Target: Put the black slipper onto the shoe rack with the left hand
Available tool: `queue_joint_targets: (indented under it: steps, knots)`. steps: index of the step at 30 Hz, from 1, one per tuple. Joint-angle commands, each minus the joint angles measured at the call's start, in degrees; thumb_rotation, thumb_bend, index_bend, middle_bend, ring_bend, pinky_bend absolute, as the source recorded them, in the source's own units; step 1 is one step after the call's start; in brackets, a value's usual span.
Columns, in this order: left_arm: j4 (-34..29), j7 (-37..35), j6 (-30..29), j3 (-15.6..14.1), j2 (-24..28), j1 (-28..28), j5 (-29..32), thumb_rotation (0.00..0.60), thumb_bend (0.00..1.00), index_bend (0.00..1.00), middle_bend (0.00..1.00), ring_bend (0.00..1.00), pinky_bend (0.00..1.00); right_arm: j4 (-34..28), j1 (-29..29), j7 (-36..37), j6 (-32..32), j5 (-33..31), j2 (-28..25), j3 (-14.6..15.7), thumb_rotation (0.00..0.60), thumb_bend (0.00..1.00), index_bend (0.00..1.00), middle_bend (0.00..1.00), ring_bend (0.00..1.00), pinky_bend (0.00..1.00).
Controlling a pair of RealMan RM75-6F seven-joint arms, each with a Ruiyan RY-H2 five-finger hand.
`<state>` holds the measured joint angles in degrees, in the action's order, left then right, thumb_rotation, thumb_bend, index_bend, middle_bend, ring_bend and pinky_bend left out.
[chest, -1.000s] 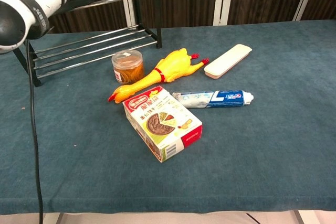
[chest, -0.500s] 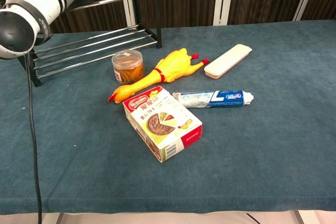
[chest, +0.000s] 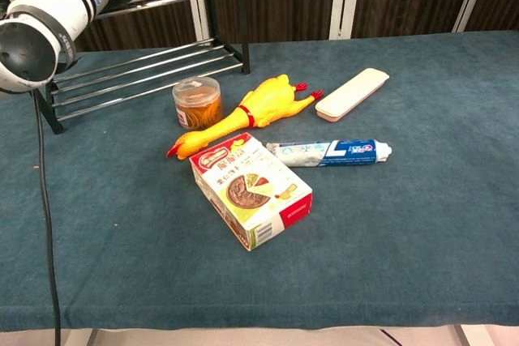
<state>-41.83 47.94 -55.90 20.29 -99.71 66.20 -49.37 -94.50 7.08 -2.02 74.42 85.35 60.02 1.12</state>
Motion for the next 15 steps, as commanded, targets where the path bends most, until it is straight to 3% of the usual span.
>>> queue_joint_targets:
  steps: [1,15]
  knots:
    - [0.5,-0.1,0.0,0.4,-0.1,0.0,0.2,0.155,1.00,0.29,0.49,0.74,0.99,0.0,0.0,0.0,0.0,0.0,0.0,0.0,0.600,0.12,0.00,0.00,0.00,0.00]
    - [4.5,-5.9,1.4,0.9,-1.4,0.4,-2.4,0.161,1.00,0.27,0.43,0.70,0.96,-0.1,0.0,0.1,0.0,0.1,-0.1,0.1,0.600,0.12,0.00,0.00,0.00,0.00]
